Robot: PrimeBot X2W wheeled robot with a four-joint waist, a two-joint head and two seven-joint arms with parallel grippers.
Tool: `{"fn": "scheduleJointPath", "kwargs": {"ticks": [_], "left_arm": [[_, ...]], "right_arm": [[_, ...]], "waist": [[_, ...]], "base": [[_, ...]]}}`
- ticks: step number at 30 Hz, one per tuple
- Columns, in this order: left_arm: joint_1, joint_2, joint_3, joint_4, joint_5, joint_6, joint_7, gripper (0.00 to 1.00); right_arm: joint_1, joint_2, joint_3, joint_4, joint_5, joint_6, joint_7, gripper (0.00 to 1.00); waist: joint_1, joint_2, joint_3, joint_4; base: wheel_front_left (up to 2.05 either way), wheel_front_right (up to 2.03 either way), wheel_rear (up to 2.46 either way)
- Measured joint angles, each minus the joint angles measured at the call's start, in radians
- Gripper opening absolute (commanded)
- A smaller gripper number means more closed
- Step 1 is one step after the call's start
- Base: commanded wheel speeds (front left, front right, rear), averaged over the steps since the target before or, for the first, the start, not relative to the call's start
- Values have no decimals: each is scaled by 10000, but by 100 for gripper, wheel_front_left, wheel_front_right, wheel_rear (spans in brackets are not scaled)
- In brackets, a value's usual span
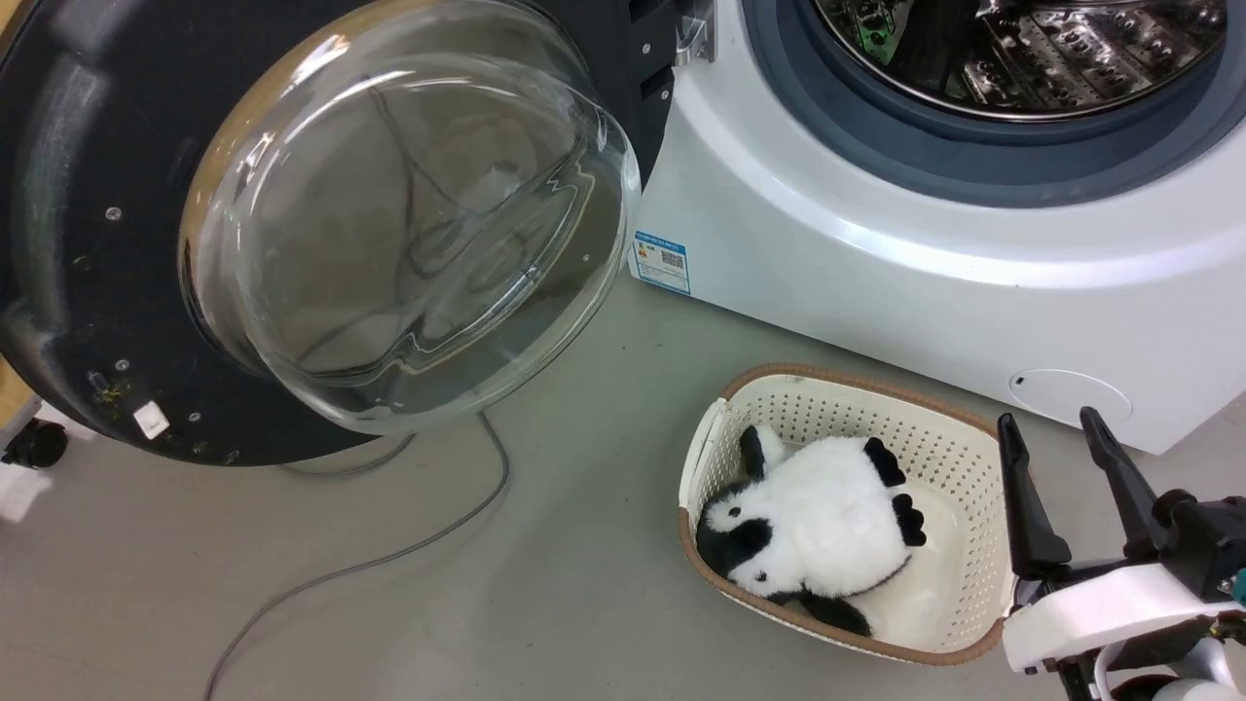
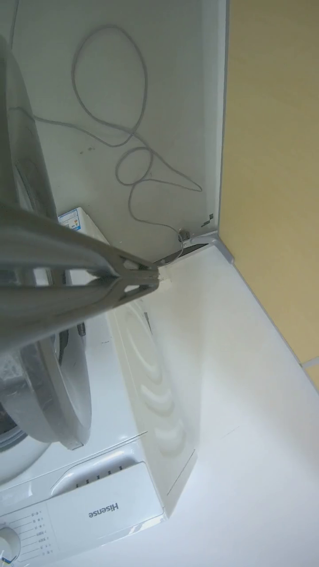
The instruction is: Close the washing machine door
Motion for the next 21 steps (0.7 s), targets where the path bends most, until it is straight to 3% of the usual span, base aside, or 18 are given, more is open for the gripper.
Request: {"fn": "scheduleJointPath", "kwargs": {"ticks": [15,21], "left_arm": [[822,-305,-1333,-683,234,-132,2119,0],[1114,-725,-1837,-1392,4,-257,3331,0]], "right_arm": [[-26,0,29,591,299,0,-332,100],[103,0,4,865,447,0,-529,100]], "waist": [[0,0,-441,-1],[-1,0,-920,39]], "base": [[0,0,0],[0,0,0]]}}
